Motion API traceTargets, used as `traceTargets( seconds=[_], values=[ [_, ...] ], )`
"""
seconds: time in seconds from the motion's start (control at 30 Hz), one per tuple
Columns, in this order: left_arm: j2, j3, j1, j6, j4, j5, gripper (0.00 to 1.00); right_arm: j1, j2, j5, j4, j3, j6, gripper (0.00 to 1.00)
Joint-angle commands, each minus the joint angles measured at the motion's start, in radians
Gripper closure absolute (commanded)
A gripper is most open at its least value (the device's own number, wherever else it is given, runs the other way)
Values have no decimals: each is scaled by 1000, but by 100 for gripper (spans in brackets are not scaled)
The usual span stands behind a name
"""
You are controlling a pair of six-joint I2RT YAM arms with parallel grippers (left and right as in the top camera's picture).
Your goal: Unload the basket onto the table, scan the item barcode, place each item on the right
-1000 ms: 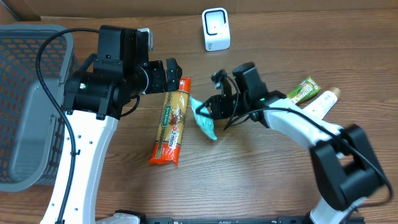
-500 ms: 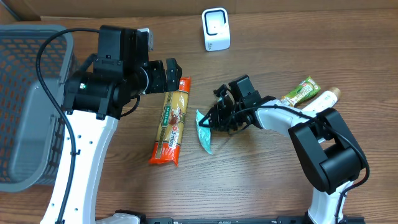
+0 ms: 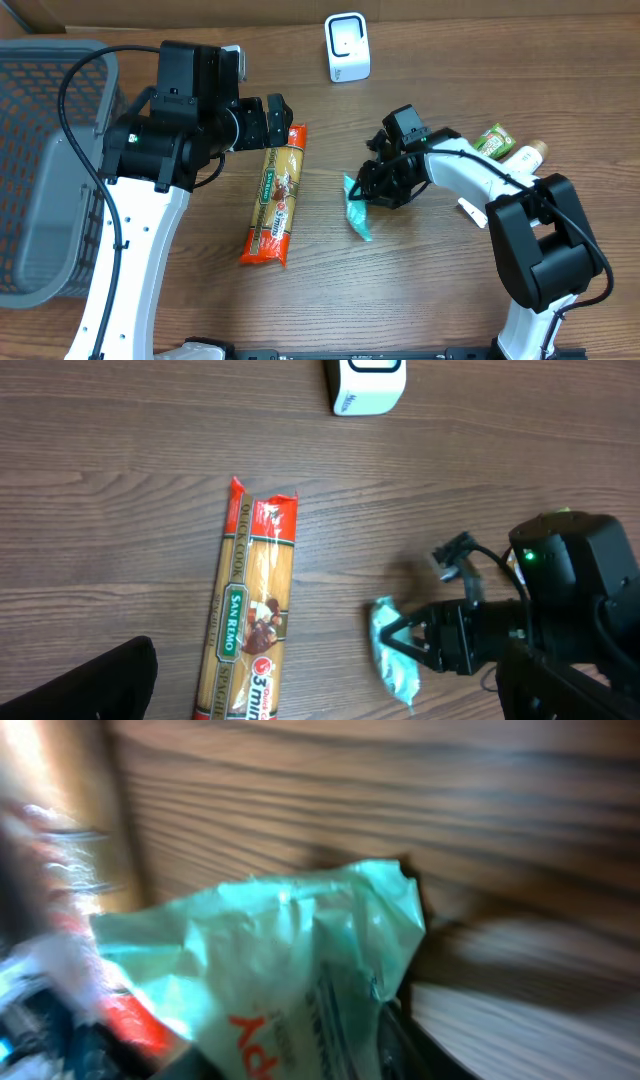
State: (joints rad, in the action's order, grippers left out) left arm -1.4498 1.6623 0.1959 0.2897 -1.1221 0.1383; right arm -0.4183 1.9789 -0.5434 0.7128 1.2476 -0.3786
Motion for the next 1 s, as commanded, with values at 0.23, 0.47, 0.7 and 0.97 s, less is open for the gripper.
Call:
traceTargets(
  seconds=[0.23,0.47,0.7,0.97],
  values=[
    [-2,4,1,3,3,8,0,10,-14,464,174,46,74,56],
    [-2,4,1,3,3,8,0,10,-15,390,182,55,146,87],
    [-2,4,1,3,3,8,0,10,-32,-136,142,92,279,94],
    [-2,4,1,3,3,8,1,-85,-5,-462,-368,-78,51,93]
  ],
)
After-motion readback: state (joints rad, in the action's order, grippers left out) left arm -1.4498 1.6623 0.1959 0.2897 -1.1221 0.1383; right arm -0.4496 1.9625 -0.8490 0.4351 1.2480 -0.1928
